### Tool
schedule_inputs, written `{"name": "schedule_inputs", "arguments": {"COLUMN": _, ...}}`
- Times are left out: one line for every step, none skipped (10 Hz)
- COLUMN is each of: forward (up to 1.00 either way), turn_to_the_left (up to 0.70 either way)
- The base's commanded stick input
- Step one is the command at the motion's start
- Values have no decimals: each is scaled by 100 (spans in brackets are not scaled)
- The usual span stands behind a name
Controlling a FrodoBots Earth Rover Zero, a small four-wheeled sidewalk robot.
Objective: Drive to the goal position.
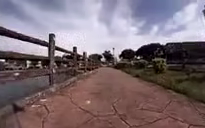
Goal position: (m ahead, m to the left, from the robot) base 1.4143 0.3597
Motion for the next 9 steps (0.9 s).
{"name": "schedule_inputs", "arguments": {"forward": 70, "turn_to_the_left": 12}}
{"name": "schedule_inputs", "arguments": {"forward": 70, "turn_to_the_left": 12}}
{"name": "schedule_inputs", "arguments": {"forward": 70, "turn_to_the_left": 12}}
{"name": "schedule_inputs", "arguments": {"forward": 70, "turn_to_the_left": 12}}
{"name": "schedule_inputs", "arguments": {"forward": 70, "turn_to_the_left": 11}}
{"name": "schedule_inputs", "arguments": {"forward": 70, "turn_to_the_left": 4}}
{"name": "schedule_inputs", "arguments": {"forward": 70, "turn_to_the_left": -2}}
{"name": "schedule_inputs", "arguments": {"forward": 70, "turn_to_the_left": -9}}
{"name": "schedule_inputs", "arguments": {"forward": 70, "turn_to_the_left": -16}}
